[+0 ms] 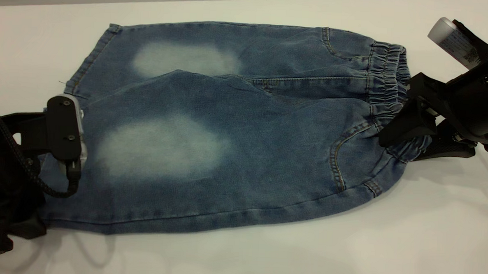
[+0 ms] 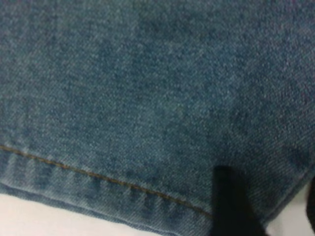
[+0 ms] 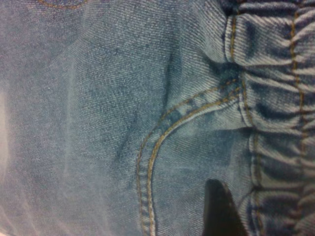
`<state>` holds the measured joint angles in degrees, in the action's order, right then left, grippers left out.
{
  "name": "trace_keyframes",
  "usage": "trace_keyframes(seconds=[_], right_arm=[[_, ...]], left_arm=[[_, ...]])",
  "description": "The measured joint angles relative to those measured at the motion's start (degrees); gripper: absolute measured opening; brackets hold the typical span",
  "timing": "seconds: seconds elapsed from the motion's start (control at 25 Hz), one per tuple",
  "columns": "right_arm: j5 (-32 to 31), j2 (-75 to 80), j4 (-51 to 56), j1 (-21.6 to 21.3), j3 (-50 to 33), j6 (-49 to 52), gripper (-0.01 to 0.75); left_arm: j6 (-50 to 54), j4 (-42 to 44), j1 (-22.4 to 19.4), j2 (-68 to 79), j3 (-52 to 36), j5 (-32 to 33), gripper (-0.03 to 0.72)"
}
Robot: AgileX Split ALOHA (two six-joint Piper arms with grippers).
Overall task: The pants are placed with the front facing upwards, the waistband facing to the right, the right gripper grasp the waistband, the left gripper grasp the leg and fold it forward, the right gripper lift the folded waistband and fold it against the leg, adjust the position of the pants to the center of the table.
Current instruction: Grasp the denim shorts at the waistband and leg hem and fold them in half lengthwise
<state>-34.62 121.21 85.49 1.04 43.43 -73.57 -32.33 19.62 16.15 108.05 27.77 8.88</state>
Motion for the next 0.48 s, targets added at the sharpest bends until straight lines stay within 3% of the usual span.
trace_keyframes(seconds=[0.24, 0.48], right_arm=[[0.00, 0.00, 0.07, 0.00, 0.00, 0.00, 0.337], [-0.03, 0.00, 0.13, 0.00, 0.00, 0.00, 0.337]], left_arm=[[0.16, -0.04, 0.00, 1.22, 0.00, -0.66, 0.153], [0.29, -0.04, 0.00, 2.48, 0.06, -0.68, 0.125]])
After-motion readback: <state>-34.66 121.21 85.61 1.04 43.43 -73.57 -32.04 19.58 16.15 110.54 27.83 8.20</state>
